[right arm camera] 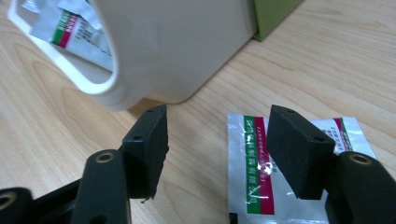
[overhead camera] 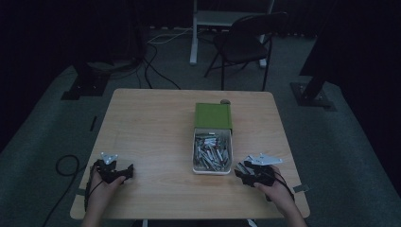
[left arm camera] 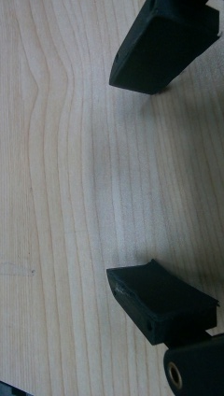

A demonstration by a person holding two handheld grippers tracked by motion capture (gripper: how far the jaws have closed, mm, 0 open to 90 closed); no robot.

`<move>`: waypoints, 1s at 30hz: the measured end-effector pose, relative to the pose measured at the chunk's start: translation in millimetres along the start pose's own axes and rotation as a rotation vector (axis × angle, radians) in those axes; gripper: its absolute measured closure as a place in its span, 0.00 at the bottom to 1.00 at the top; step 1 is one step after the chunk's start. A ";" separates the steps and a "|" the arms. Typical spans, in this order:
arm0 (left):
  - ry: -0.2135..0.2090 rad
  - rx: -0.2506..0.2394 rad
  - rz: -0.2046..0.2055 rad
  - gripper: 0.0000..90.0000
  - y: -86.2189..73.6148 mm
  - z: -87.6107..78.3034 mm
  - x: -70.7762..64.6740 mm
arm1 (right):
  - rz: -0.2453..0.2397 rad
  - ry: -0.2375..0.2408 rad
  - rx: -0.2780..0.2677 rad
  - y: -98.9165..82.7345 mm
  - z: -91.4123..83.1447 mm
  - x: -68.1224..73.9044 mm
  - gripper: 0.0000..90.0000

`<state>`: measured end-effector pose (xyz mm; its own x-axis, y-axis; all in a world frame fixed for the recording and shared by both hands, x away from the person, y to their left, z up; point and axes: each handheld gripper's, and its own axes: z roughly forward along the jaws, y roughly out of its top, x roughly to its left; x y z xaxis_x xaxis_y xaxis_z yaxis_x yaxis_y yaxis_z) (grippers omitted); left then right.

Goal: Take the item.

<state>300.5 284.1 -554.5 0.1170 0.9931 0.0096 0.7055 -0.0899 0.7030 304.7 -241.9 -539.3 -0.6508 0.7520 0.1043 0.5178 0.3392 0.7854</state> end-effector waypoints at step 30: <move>0.000 0.000 0.002 0.10 -0.3 0.0 0.1 | -0.205 0.124 0.060 -16.0 11.0 13.9 0.31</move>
<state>300.3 284.2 -554.7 0.1181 0.9929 0.0111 0.7054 -0.0917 0.7029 293.4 -230.7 -557.2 -0.8070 0.5901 0.0236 0.3974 0.5131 0.7608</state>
